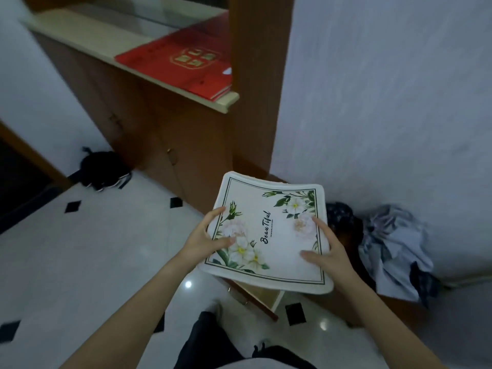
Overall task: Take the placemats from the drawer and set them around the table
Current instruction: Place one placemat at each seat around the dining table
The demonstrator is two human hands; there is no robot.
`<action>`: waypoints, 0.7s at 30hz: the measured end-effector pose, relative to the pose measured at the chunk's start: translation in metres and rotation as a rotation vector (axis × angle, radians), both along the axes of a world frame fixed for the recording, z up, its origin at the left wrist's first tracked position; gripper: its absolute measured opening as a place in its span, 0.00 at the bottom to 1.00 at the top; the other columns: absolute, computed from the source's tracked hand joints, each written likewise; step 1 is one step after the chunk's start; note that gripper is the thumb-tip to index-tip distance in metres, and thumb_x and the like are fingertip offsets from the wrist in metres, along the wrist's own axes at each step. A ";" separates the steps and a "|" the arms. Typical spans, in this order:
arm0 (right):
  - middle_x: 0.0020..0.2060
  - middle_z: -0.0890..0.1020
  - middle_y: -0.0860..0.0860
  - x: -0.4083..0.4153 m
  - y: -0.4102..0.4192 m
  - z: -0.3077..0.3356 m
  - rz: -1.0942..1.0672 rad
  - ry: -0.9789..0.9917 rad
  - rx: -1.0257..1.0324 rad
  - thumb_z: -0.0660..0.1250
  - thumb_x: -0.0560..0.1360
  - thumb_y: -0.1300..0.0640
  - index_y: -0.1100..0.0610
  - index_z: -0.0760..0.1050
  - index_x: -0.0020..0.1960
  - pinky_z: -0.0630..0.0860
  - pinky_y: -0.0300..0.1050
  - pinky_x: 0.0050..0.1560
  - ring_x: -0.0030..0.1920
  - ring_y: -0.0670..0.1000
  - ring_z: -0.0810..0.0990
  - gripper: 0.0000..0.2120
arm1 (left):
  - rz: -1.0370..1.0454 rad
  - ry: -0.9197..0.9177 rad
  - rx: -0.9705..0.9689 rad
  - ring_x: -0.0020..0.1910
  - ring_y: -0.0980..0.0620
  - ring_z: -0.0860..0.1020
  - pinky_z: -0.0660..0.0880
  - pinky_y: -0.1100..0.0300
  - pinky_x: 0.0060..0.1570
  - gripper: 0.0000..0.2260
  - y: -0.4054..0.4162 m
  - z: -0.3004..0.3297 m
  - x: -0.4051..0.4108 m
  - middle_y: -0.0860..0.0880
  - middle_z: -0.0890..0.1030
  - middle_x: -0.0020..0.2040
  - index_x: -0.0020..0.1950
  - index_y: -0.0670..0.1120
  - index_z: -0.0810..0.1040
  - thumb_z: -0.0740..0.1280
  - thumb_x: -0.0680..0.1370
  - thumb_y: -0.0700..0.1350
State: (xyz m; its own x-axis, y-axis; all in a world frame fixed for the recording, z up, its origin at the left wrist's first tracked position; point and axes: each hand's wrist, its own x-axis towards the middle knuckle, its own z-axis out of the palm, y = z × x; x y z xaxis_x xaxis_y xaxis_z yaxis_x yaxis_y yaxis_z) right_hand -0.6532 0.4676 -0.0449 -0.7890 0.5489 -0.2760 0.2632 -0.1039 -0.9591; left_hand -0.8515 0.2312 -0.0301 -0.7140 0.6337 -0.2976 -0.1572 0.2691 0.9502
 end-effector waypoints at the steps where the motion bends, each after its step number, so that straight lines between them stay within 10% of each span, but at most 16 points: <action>1: 0.63 0.75 0.44 -0.004 -0.001 0.004 0.039 0.011 -0.008 0.74 0.66 0.72 0.43 0.68 0.69 0.79 0.37 0.50 0.58 0.44 0.77 0.39 | 0.051 0.012 0.005 0.44 0.69 0.80 0.77 0.68 0.36 0.31 -0.009 0.004 0.009 0.59 0.76 0.56 0.69 0.52 0.69 0.74 0.70 0.34; 14: 0.61 0.77 0.44 -0.092 -0.133 0.041 0.636 0.107 0.045 0.74 0.65 0.74 0.46 0.68 0.69 0.79 0.35 0.44 0.57 0.42 0.78 0.40 | 0.694 0.113 -0.007 0.51 0.72 0.75 0.76 0.71 0.41 0.32 -0.206 0.037 0.105 0.59 0.70 0.65 0.70 0.54 0.69 0.76 0.70 0.38; 21: 0.63 0.75 0.46 -0.127 -0.282 0.034 0.910 0.113 0.141 0.77 0.63 0.69 0.40 0.69 0.64 0.76 0.56 0.59 0.61 0.52 0.76 0.39 | 1.010 0.094 -0.004 0.50 0.59 0.81 0.80 0.59 0.43 0.32 -0.345 0.037 0.164 0.60 0.73 0.63 0.68 0.59 0.71 0.77 0.68 0.39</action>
